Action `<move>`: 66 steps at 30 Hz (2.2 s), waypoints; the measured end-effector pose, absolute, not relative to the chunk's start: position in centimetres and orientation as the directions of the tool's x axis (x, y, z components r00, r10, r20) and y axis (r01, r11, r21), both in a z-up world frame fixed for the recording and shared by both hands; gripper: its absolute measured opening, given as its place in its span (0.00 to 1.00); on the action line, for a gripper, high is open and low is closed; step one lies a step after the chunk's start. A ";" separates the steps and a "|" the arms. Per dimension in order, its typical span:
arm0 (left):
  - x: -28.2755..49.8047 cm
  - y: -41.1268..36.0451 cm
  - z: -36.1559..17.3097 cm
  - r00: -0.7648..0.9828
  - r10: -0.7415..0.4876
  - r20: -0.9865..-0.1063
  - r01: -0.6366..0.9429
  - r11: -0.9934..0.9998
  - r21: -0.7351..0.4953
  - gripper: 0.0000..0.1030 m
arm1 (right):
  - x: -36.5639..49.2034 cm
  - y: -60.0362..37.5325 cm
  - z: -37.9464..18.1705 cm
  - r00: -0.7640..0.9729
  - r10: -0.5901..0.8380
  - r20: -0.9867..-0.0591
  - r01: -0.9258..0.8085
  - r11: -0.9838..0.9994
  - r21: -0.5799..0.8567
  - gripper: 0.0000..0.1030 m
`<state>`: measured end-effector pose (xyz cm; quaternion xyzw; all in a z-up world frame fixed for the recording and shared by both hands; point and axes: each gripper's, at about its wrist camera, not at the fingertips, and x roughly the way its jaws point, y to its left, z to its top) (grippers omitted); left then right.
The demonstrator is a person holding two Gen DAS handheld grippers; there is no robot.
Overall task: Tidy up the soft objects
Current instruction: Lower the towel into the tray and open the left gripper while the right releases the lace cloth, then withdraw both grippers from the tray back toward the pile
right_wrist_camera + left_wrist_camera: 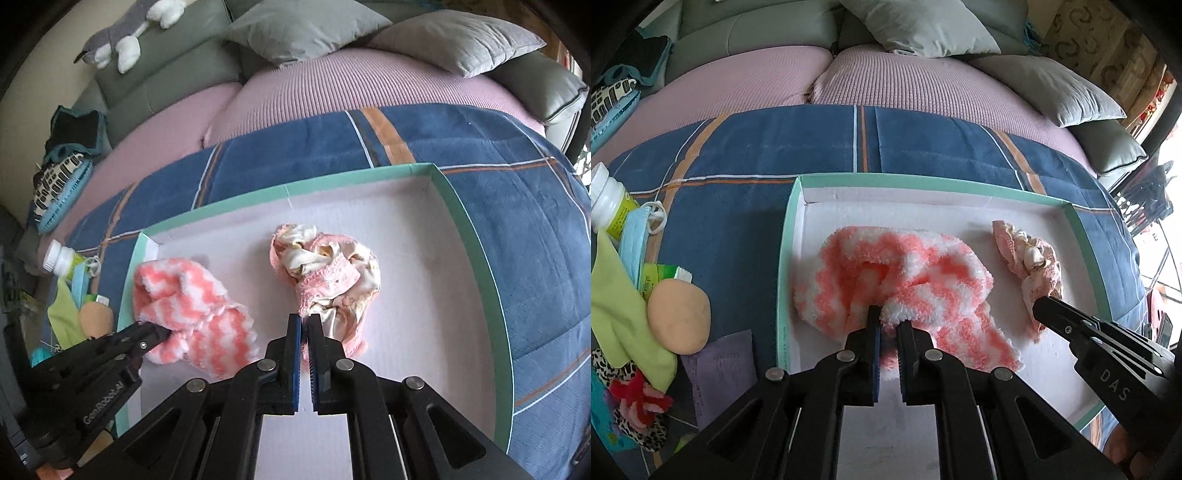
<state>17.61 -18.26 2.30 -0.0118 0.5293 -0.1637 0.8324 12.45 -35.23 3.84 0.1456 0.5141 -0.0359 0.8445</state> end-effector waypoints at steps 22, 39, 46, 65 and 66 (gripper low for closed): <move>16.6 -15.4 7.0 0.514 -0.299 -0.804 0.269 0.946 -0.179 0.42 | 11.8 -33.7 6.3 0.470 -0.046 -0.881 0.225 0.972 0.069 0.06; 16.8 -15.1 6.3 0.548 -0.213 -0.808 0.228 0.968 -0.101 0.75 | 12.1 -33.9 5.4 0.468 -0.077 -0.880 0.248 0.968 0.047 0.66; 16.8 -14.6 6.6 0.583 -0.185 -0.791 0.204 0.976 -0.077 0.87 | 12.2 -34.4 5.0 0.456 -0.088 -0.886 0.270 0.962 0.044 0.74; 17.0 -13.2 7.7 0.628 -0.233 -0.743 0.176 0.972 -0.156 0.89 | 12.2 -35.0 5.8 0.514 -0.096 -0.852 0.291 0.954 0.068 1.00; 16.9 -13.0 7.8 0.633 -0.230 -0.739 0.173 0.973 -0.154 0.90 | 12.2 -34.8 6.0 0.522 -0.099 -0.847 0.287 0.956 0.065 1.00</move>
